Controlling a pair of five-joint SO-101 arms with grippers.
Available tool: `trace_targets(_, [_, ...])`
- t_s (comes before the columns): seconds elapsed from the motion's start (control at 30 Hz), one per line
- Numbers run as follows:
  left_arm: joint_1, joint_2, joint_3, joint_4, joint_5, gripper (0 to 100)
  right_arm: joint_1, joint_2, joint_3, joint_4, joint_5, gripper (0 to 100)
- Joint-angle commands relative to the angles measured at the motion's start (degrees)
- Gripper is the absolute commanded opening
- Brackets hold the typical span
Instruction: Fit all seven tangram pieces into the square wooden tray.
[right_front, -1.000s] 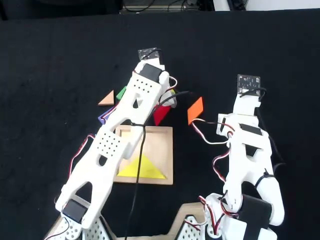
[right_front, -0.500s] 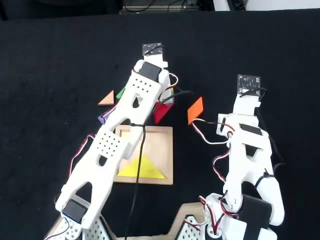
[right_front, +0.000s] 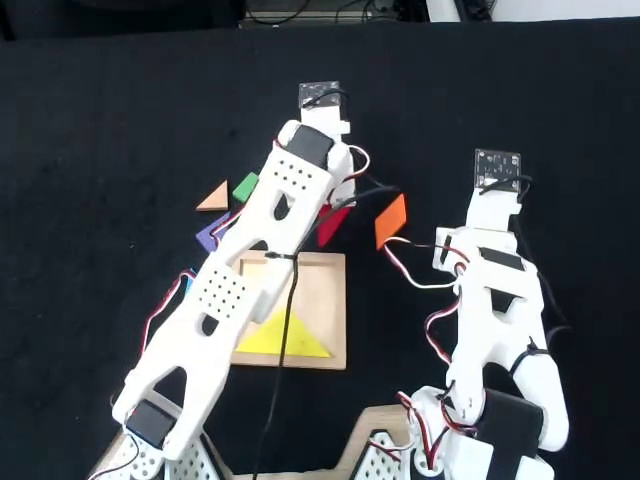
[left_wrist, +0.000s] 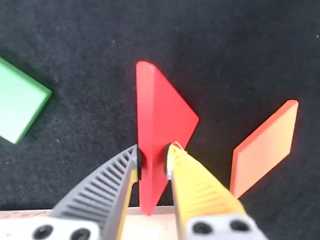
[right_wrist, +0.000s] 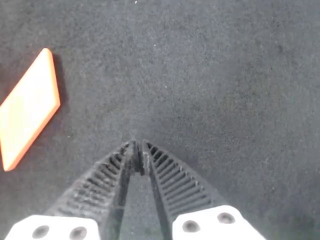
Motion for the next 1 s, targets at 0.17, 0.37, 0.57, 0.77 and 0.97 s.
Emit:
trace_targets(0.17, [2.15,-0.09,-3.65,-0.53,-0.26,6,-1.05,0.13,-2.15,-0.88,0.88,1.1])
trace_targets(0.37, [4.09,-0.09,-6.20,-0.79,-0.26,6,-1.05,0.13,-2.15,-0.88,0.88,1.1])
trace_targets(0.57, [4.18,-0.09,-6.11,-0.79,-0.18,3,-0.97,-0.13,-2.15,-0.88,0.88,1.1])
trace_targets(0.77, [3.74,0.00,-5.67,-1.14,-0.18,3,-0.62,-0.22,-2.15,-0.88,0.79,1.1])
trace_targets(0.97, [4.70,-1.05,-7.43,0.09,-5.36,3,-0.44,-0.22,-2.24,-0.88,0.62,1.1])
